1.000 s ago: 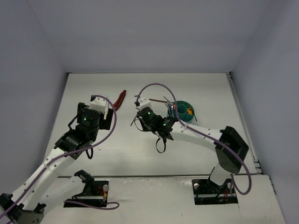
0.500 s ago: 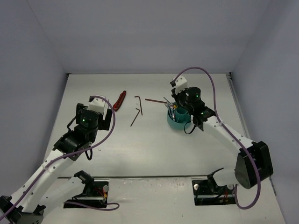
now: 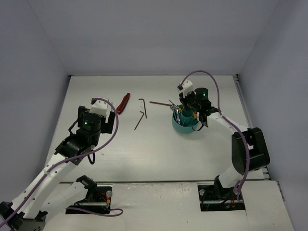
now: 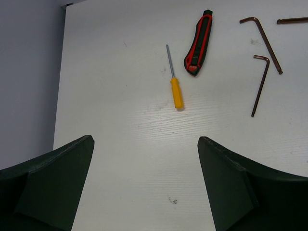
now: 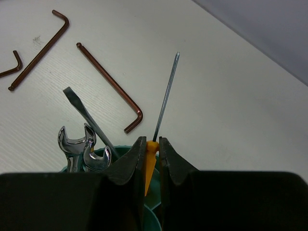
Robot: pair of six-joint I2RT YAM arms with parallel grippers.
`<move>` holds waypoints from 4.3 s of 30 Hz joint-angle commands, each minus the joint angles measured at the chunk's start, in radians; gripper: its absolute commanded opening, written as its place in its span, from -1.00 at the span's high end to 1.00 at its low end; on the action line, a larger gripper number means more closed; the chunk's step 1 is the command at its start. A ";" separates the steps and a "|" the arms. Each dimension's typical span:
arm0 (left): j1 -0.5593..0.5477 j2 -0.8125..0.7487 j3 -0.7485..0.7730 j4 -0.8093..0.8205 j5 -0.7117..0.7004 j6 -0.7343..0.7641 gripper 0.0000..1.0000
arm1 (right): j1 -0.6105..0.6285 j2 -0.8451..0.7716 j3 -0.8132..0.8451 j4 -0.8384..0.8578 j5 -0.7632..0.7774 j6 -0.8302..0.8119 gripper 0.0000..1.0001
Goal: Sort the tools into containers
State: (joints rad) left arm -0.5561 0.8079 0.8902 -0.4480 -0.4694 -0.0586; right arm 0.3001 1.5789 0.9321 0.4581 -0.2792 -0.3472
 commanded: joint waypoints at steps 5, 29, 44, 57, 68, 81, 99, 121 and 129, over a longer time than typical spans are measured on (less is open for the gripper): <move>0.013 0.012 0.036 0.043 -0.010 0.009 -0.72 | -0.014 0.009 0.008 0.114 -0.067 -0.001 0.89; 0.016 0.017 0.037 0.045 0.008 0.009 -0.72 | -0.032 -0.126 -0.075 0.126 -0.105 0.040 0.64; 0.025 0.075 0.035 0.051 0.027 -0.017 -0.73 | -0.029 -0.250 -0.076 0.106 -0.088 0.222 0.25; 0.341 0.592 0.303 -0.025 0.457 -0.222 -0.57 | -0.021 -0.444 -0.065 -0.146 -0.095 0.512 -0.07; 0.398 0.991 0.537 -0.140 0.581 -0.247 -0.14 | -0.016 -0.555 -0.186 -0.173 -0.123 0.529 -0.11; 0.400 1.128 0.577 -0.164 0.490 -0.223 -0.01 | -0.015 -0.561 -0.210 -0.180 -0.125 0.528 -0.11; 0.384 0.845 0.498 -0.163 0.499 -0.256 1.00 | 0.003 -0.563 -0.203 -0.181 -0.157 0.549 -0.13; 0.023 0.113 -0.003 0.498 0.775 -0.121 1.00 | 0.439 -0.383 0.092 0.053 -0.153 0.727 -0.25; 0.005 0.081 0.015 0.495 0.797 -0.129 1.00 | 0.484 -0.278 0.145 0.065 -0.133 0.720 -0.24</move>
State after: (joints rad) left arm -0.5423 0.9066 0.8427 -0.0446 0.2939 -0.2075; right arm 0.7722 1.2613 1.0190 0.4305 -0.4304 0.3706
